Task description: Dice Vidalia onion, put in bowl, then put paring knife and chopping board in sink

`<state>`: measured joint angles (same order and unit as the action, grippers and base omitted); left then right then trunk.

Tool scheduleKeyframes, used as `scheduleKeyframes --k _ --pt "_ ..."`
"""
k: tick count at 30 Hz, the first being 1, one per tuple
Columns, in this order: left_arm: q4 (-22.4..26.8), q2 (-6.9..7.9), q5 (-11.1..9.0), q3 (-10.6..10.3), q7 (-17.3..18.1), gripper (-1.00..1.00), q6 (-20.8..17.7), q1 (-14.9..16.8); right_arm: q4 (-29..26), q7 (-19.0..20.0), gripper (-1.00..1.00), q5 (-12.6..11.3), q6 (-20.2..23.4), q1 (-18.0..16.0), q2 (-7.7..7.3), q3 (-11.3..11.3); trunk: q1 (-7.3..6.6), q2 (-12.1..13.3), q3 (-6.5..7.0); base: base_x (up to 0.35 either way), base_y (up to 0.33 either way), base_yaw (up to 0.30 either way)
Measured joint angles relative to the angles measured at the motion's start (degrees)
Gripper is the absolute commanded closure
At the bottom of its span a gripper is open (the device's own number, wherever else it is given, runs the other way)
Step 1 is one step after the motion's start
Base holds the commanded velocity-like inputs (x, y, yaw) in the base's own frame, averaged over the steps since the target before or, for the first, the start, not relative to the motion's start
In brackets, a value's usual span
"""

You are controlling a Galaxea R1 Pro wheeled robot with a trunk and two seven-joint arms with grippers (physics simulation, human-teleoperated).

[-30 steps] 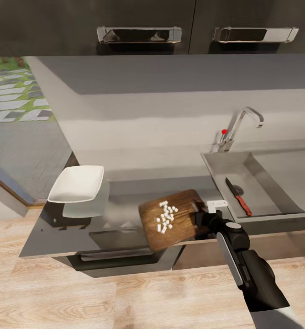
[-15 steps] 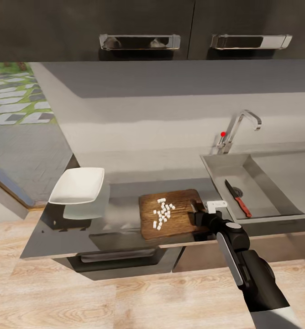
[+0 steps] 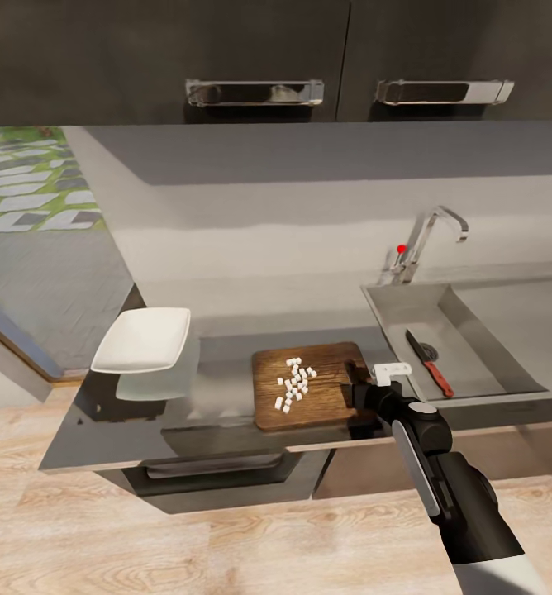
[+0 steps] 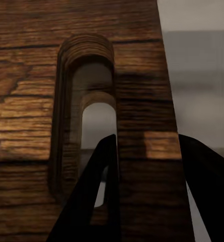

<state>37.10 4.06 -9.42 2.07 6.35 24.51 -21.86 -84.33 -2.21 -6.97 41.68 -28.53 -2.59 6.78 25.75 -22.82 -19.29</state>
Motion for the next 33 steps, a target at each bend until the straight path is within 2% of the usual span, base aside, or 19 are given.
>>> scheduleKeyframes --k 7,21,33 --pt "-0.03 0.0 0.0 0.0 0.0 -1.0 0.0 -0.01 -0.06 0.01 1.0 -0.02 0.0 0.0 0.0 0.0 0.0 0.0 0.57 0.0 0.0 0.0" --pt "-0.17 0.0 0.0 0.0 0.0 -1.0 -0.01 0.0 -0.06 0.01 1.0 0.06 0.78 0.0 -0.19 -0.07 0.0 0.0 0.7 0.0 0.0 0.0" --pt "-0.16 0.0 0.0 0.01 0.0 -1.0 -0.02 -0.01 -0.07 0.0 1.0 0.18 0.97 0.01 -0.18 -0.09 0.0 0.0 1.73 0.0 0.02 0.0"
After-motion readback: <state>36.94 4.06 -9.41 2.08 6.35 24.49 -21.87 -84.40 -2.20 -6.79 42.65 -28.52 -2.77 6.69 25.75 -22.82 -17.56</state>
